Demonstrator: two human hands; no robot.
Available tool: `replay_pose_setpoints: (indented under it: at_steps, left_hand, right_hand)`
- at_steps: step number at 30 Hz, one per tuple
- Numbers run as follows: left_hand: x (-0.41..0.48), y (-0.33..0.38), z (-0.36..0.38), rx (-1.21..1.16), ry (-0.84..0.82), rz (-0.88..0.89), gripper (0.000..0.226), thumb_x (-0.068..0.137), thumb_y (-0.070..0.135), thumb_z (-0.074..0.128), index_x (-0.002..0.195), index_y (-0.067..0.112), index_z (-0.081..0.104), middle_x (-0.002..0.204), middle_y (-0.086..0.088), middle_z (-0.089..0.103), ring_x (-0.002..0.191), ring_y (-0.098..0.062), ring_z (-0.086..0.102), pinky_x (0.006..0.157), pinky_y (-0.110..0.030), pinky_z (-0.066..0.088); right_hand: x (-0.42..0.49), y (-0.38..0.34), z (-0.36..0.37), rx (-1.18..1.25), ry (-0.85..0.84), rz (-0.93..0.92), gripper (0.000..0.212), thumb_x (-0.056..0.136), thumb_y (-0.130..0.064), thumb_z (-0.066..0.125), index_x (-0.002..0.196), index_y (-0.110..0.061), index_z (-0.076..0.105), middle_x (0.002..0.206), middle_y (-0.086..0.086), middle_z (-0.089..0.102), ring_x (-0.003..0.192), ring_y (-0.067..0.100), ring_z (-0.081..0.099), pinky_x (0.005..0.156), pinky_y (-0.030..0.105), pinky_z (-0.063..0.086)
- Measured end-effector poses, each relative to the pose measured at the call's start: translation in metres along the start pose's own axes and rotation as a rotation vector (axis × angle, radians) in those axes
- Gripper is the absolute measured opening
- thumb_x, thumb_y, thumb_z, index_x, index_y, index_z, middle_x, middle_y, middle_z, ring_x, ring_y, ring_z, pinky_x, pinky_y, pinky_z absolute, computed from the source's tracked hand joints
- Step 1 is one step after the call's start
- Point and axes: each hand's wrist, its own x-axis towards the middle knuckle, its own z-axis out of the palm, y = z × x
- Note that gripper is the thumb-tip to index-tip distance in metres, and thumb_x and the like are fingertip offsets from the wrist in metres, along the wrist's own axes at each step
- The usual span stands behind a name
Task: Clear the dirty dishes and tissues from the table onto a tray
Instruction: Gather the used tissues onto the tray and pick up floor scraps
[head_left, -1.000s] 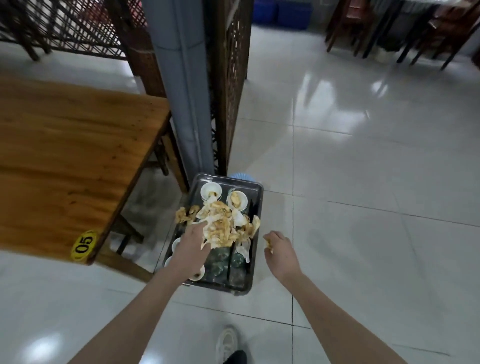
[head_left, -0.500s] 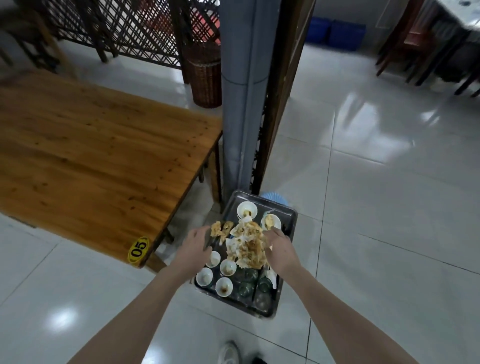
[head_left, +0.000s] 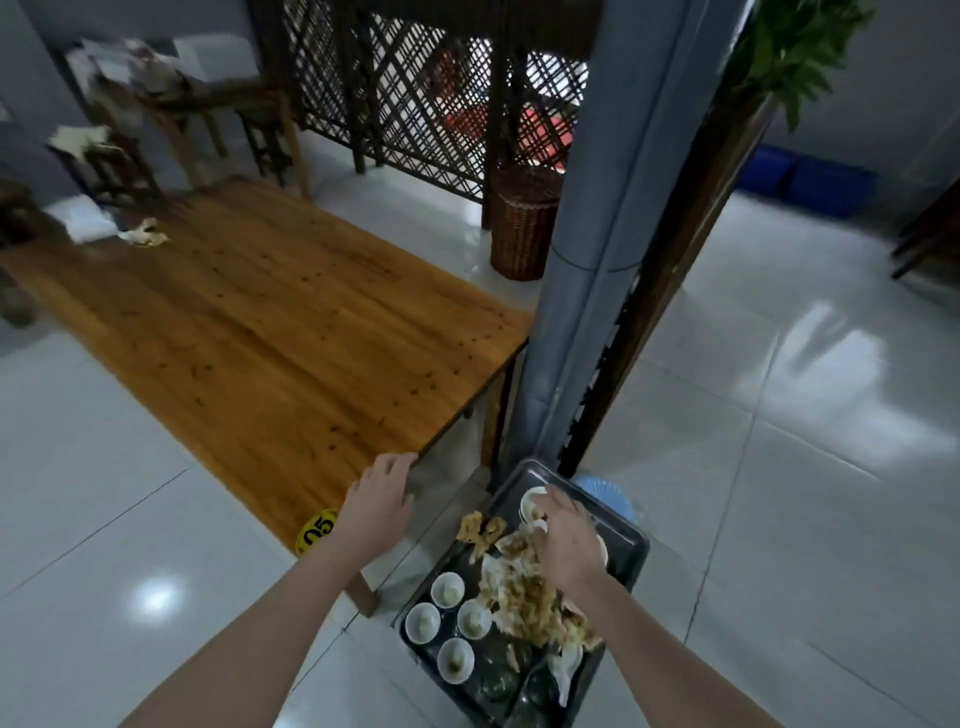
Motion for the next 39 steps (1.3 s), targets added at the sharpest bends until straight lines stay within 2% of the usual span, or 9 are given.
replay_pose_setpoints:
  at_steps: [6, 14, 22, 29, 39]
  left_hand:
    - [-0.016, -0.041, -0.034, -0.077, 0.054, -0.186, 0.051, 0.099, 0.024, 0.044, 0.147, 0.024, 0.025, 0.146, -0.004, 0.029, 0.125, -0.025, 0.041, 0.102, -0.040, 0.039]
    - [-0.044, -0.133, -0.083, -0.131, 0.140, -0.356, 0.055, 0.098, 0.023, 0.047, 0.148, 0.020, 0.024, 0.145, -0.006, 0.032, 0.123, -0.026, 0.045, 0.100, -0.040, 0.043]
    - [-0.070, -0.263, -0.157, -0.097, 0.208, -0.402, 0.054, 0.098, 0.023, 0.048, 0.147, 0.019, 0.026, 0.146, -0.008, 0.032, 0.128, -0.027, 0.041, 0.103, -0.040, 0.040]
    - [-0.097, -0.377, -0.223, -0.106, 0.271, -0.457, 0.053, 0.097, 0.020, 0.049, 0.146, 0.018, 0.029, 0.144, -0.007, 0.034, 0.123, -0.025, 0.045, 0.102, -0.038, 0.040]
    - [-0.084, -0.485, -0.262, -0.136, 0.273, -0.495, 0.052, 0.096, 0.019, 0.050, 0.144, 0.018, 0.031, 0.144, -0.008, 0.033, 0.126, -0.026, 0.042, 0.102, -0.041, 0.040]
  right_hand:
    - [0.033, -0.061, -0.004, -0.006, -0.003, -0.213, 0.049, 0.093, -0.009, 0.044, 0.139, -0.026, 0.042, 0.154, -0.003, 0.026, 0.141, 0.019, 0.022, 0.117, 0.036, 0.018]
    - [0.065, -0.182, 0.011, -0.008, 0.028, -0.466, 0.047, 0.094, -0.010, 0.046, 0.138, -0.025, 0.045, 0.151, -0.001, 0.033, 0.138, 0.017, 0.026, 0.114, 0.038, 0.019]
    - [0.080, -0.321, 0.062, -0.004, 0.018, -0.499, 0.042, 0.096, -0.014, 0.048, 0.136, -0.025, 0.046, 0.149, -0.001, 0.037, 0.136, 0.015, 0.030, 0.114, 0.038, 0.020]
    - [0.089, -0.442, 0.103, 0.025, 0.028, -0.523, 0.041, 0.096, -0.016, 0.048, 0.137, -0.023, 0.046, 0.148, 0.000, 0.038, 0.137, 0.014, 0.030, 0.116, 0.036, 0.022]
    - [0.139, -0.539, 0.140, -0.019, 0.012, -0.519, 0.042, 0.097, -0.015, 0.048, 0.137, -0.024, 0.045, 0.148, -0.001, 0.036, 0.136, 0.014, 0.030, 0.116, 0.032, 0.020]
